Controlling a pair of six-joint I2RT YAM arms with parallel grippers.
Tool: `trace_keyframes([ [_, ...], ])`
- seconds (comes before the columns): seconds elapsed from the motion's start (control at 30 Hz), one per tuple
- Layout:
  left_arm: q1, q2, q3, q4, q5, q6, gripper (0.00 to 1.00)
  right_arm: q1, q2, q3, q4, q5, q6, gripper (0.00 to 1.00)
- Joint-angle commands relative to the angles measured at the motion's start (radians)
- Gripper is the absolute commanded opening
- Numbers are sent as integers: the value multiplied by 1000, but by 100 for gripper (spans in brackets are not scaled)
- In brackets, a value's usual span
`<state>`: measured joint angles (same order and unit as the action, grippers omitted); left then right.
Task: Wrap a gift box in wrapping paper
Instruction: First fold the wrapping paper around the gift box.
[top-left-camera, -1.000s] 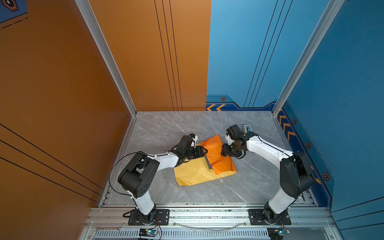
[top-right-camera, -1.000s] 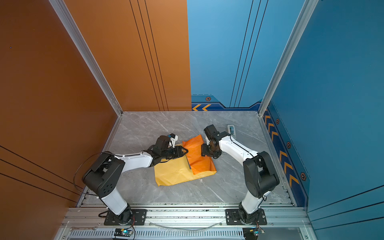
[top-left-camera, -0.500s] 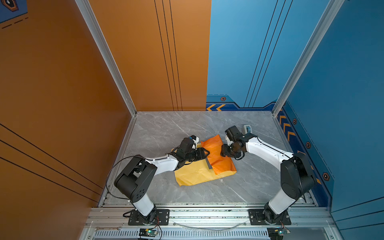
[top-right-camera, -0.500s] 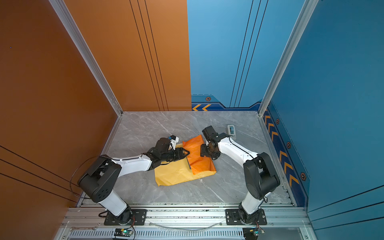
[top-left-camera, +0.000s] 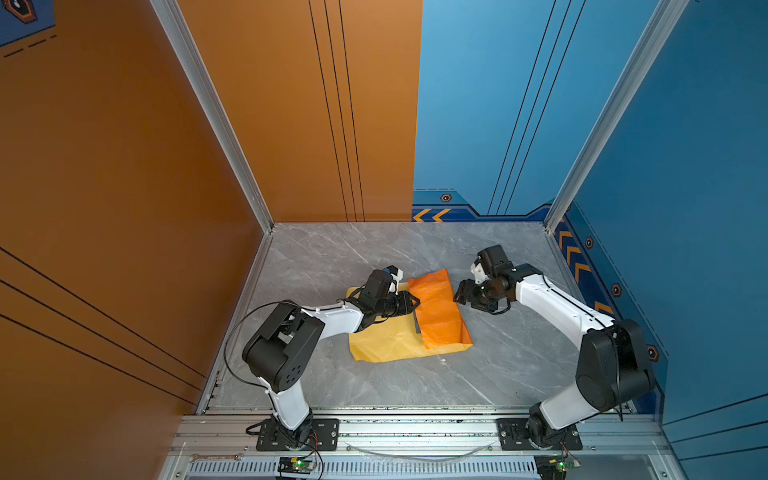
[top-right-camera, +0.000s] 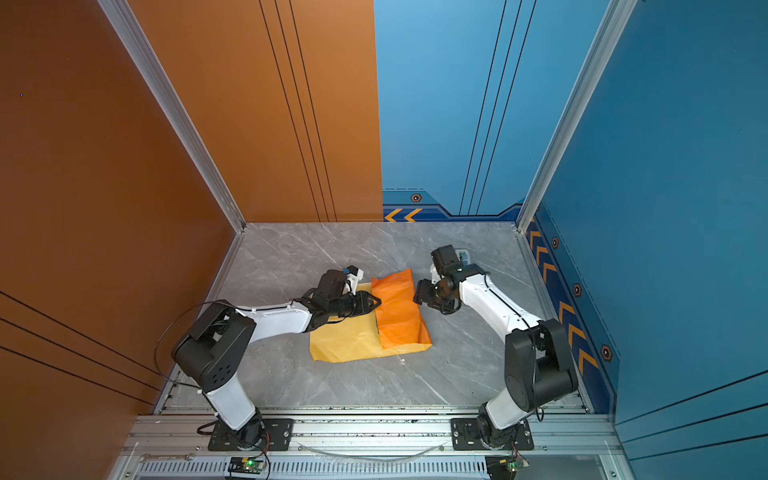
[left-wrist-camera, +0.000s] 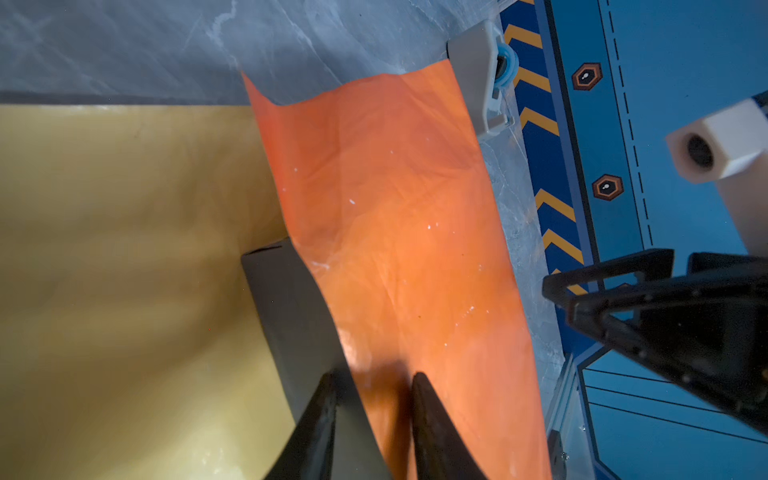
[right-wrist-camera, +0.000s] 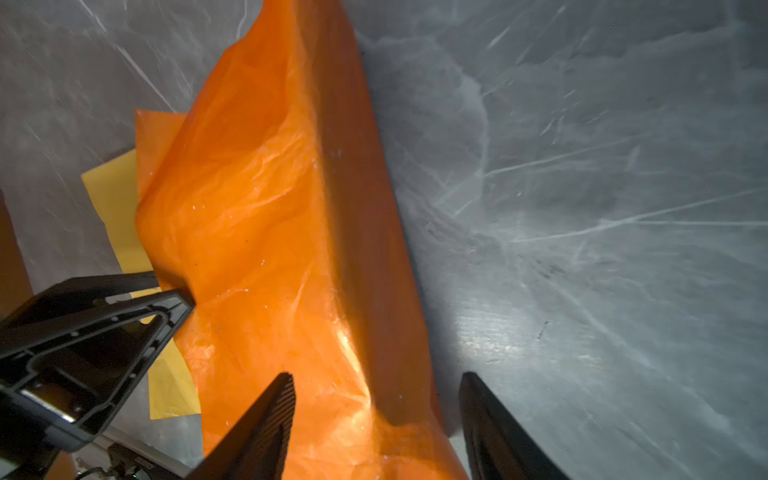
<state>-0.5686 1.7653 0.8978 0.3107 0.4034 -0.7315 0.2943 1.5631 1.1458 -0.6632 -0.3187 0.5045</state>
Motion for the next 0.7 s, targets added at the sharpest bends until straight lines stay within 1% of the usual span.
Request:
trace_keyframes([
  [0.0,25,69,29,-133,32,88,30,-22,17,-9,-31,-66,-54,67],
  [0.17,32,97,55,-145,65,105,30,22,94,22,-11,-116,-51,67],
  [0.33,32,92,50,-147,76,103,31,64,166,62,-4,-102,-25,67],
  [0.37,33,88,50,-147,79,100,33,69,173,66,-6,-96,-20,67],
  [0.5,30,59,57,-148,84,89,48,90,187,75,-16,-44,4,65],
  [0.67,30,18,62,-128,102,61,58,120,212,87,-35,18,24,65],
])
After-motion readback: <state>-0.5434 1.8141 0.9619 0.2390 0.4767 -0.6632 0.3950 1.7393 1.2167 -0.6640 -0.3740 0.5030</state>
